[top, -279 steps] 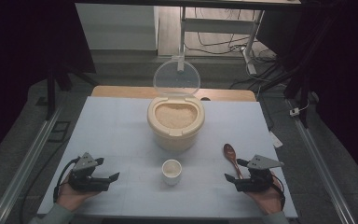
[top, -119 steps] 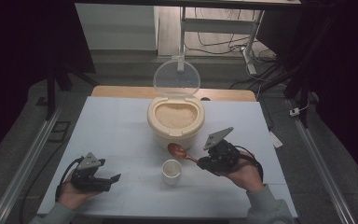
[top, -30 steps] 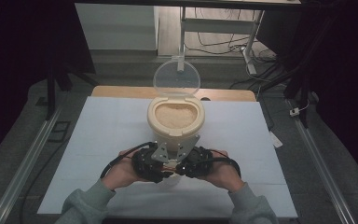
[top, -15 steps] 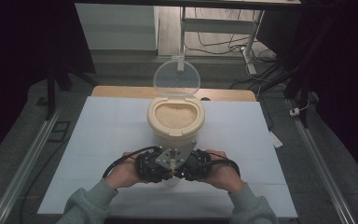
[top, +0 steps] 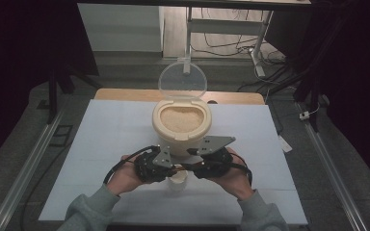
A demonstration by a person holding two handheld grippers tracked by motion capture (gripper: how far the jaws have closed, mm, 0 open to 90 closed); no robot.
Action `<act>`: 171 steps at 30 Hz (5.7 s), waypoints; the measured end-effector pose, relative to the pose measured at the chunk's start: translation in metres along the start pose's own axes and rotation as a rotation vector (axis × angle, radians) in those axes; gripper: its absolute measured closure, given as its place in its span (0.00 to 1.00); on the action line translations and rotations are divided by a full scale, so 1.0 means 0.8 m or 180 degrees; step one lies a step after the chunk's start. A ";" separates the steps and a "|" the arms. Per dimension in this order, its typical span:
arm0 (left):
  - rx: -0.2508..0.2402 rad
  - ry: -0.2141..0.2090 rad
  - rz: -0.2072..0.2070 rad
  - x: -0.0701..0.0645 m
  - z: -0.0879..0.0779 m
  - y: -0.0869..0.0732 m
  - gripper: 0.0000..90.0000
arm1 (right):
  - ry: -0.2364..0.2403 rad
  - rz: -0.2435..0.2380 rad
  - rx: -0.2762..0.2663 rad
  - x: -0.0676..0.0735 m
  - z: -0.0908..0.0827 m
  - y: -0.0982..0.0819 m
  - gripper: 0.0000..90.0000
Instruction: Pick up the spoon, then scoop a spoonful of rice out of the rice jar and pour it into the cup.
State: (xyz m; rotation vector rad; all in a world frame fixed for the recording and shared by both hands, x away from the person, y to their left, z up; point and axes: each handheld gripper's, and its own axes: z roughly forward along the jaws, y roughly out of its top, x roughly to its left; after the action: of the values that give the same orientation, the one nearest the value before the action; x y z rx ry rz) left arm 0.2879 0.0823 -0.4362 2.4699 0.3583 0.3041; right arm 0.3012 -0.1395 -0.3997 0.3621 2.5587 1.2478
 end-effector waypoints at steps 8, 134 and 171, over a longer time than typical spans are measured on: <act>-0.0217 0.0185 -0.0155 0.004 -0.008 -0.008 0.87 | -0.0559 0.0720 -0.0452 -0.007 -0.038 -0.031 0.46; -0.0681 0.0792 -0.1783 -0.007 -0.060 -0.221 0.25 | -0.0325 0.1563 -0.2401 -0.060 -0.101 -0.055 0.92; -0.0615 0.0674 -0.1776 -0.004 -0.055 -0.217 0.22 | -0.1129 0.1565 -0.1910 -0.131 -0.066 -0.012 0.92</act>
State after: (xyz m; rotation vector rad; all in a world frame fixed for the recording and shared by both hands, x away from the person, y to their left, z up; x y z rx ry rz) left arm 0.2401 0.2396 -0.5078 2.0504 1.0286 0.3414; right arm 0.3795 -0.2186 -0.3620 0.9989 1.7407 1.8364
